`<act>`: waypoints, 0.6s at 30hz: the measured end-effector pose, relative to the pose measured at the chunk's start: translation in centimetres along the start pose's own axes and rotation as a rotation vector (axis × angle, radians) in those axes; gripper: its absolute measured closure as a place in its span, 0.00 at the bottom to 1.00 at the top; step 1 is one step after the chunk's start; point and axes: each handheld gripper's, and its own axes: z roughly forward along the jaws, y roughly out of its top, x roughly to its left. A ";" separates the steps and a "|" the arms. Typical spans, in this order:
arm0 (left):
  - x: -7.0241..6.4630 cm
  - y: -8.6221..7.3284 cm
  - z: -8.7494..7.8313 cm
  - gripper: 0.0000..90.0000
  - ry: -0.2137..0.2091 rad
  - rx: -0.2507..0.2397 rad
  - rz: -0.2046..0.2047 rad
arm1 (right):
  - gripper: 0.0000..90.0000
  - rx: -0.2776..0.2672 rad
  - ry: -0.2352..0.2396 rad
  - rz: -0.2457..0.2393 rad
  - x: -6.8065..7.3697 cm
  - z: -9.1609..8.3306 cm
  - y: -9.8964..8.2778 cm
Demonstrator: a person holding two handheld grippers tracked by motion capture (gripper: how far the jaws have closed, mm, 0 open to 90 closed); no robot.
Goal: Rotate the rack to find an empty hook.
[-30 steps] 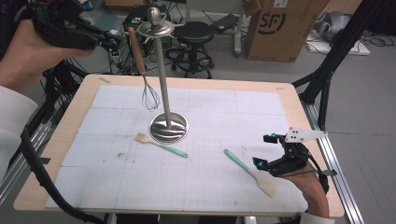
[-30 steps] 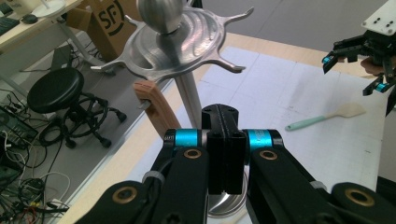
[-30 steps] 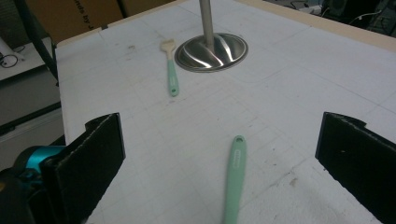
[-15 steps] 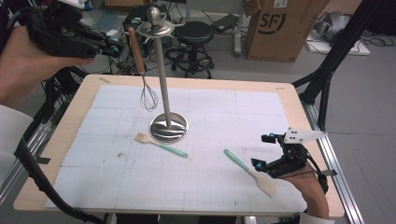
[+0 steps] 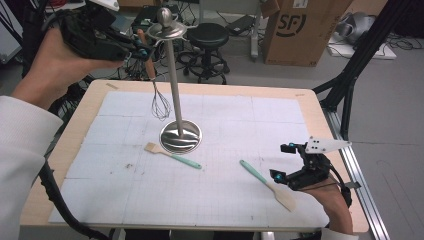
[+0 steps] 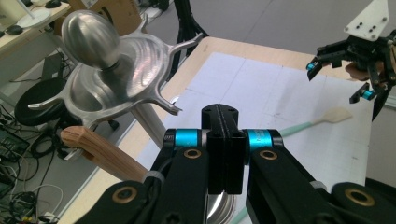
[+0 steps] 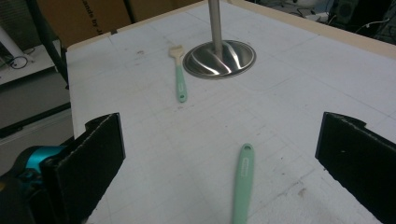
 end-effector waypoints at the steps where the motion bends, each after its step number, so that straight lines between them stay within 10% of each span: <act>1: 0.1 0.0 0.1 1.00 0.000 0.000 -0.001 | 0.00 -0.001 -0.001 -0.001 -0.1 0.0 0.0; 18: 1.5 -0.2 0.8 1.00 0.019 0.014 -0.022 | 0.00 0.008 0.000 0.020 -0.5 0.2 -0.4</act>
